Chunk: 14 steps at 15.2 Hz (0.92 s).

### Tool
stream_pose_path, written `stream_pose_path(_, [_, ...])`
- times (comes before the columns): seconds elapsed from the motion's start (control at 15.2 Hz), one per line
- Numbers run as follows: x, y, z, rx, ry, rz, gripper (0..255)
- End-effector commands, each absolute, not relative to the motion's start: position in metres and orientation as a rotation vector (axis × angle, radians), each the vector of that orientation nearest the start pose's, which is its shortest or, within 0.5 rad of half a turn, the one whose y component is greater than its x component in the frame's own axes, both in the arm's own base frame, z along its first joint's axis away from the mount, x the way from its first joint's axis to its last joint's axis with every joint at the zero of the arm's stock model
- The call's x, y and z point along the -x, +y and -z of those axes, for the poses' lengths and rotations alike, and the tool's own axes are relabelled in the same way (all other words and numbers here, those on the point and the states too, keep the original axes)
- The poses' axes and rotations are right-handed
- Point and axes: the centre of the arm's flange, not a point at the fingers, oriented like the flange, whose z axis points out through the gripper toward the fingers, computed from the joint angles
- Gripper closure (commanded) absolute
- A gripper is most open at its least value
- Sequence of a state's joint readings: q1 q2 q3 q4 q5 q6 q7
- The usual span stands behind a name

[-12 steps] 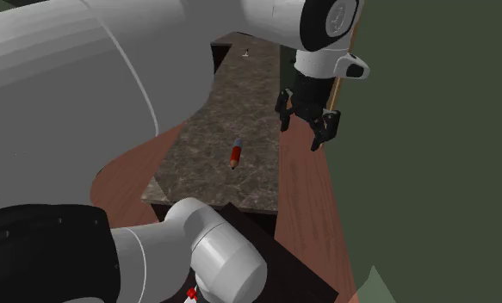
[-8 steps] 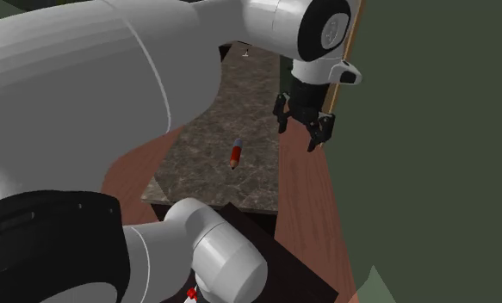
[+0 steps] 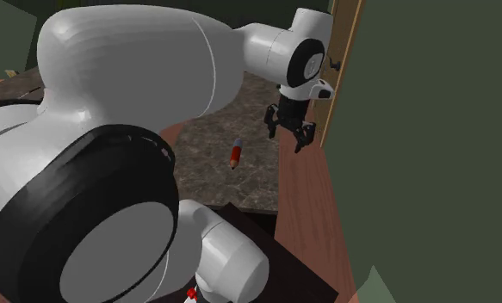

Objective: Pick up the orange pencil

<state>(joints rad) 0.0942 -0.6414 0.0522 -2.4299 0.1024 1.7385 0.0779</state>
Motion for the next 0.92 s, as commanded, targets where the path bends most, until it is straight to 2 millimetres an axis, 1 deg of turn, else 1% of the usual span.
stream_pose_path(0.0, [-0.359,0.078,-0.504,3.069,-0.1,-0.083,0])
stream_pose_path(0.46, [-0.394,0.136,-0.443,3.043,-0.244,-0.075,0])
stream_pose_path(0.86, [-0.419,0.189,-0.392,3.016,-0.366,-0.069,0])
